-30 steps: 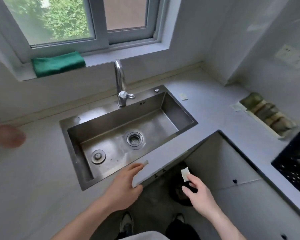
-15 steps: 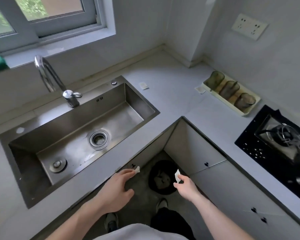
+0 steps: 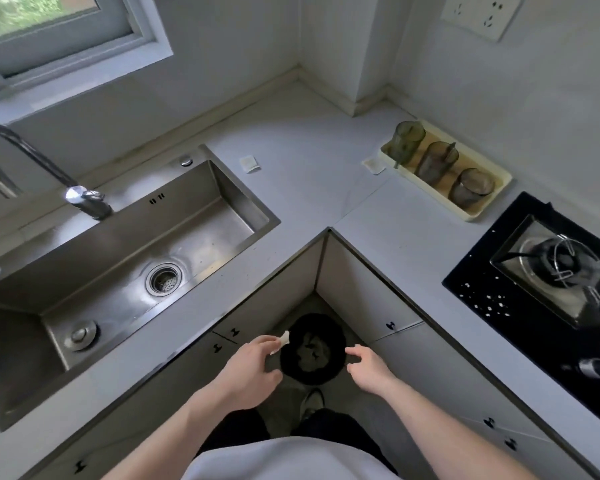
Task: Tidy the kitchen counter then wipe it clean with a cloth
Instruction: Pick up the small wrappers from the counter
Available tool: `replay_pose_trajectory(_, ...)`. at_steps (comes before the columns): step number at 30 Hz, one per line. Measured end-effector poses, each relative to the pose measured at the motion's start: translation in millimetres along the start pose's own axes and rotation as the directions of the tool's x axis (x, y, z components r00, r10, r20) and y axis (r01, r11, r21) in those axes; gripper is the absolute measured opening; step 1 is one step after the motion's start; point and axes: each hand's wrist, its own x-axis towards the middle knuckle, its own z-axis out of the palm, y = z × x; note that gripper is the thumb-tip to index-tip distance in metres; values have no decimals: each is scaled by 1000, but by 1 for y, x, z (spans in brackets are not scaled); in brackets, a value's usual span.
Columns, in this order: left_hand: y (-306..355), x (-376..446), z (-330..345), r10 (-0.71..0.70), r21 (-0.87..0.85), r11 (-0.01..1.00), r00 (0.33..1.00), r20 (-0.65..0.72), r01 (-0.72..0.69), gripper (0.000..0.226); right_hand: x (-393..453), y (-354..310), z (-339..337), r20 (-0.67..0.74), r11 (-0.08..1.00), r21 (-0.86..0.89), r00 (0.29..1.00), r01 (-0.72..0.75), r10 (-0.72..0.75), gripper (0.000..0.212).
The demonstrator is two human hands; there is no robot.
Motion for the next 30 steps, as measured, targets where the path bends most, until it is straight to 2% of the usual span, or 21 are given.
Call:
replay_pose_trajectory(7, 33, 64, 18, -32, 44, 999, 986, 166, 25, 59, -14, 28, -23, -44, 997, 67, 999, 29, -26, 53)
replay_pose_trajectory(12, 50, 105, 27, -72, 44, 997, 964, 258, 63, 59, -19, 27, -20, -76, 991, 131, 997, 35, -26, 48)
replay_pose_trajectory(17, 44, 129, 24, -78, 59, 996, 928, 363, 61, 48, -24, 17, -13, -100, 982, 184, 995, 41, -23, 43)
replay_pose_trajectory(22, 31, 136, -14, -7, 26, 1000, 951, 308, -1, 51, -22, -8, -17, -131, 977, 209, 991, 41, -14, 38)
replay_pose_trajectory(27, 8, 143, -97, 134, -26, 991, 977, 168, -131, 43, -9, -77, -40, -192, 968, 194, 974, 158, -120, 34)
replay_pose_trajectory(30, 2, 150, -142, 157, -39, 987, 985, 65, -155, 40, -3, -117, -60, -219, 963, 155, 959, 219, -183, 35)
